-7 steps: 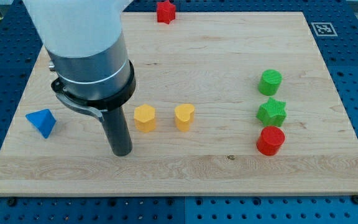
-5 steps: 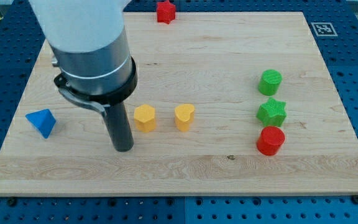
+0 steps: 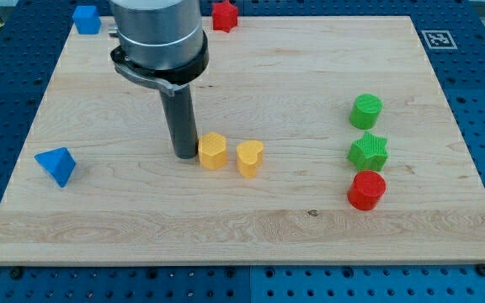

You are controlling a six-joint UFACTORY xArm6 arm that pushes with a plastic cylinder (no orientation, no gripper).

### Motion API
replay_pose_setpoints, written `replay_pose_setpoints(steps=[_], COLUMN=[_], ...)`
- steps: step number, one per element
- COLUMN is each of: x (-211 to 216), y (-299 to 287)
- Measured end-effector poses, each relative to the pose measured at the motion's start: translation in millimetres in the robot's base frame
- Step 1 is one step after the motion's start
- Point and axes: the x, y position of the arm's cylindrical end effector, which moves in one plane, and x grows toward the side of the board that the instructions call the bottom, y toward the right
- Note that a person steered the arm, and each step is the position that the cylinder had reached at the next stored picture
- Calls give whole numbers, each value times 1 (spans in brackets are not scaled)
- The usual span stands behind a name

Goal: Move the yellow hexagon to the bottom of the yellow heart

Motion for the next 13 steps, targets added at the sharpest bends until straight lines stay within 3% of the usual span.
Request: replay_pose_setpoints(steps=[7,10,13], x=[-25,17,19], y=[23,32,14])
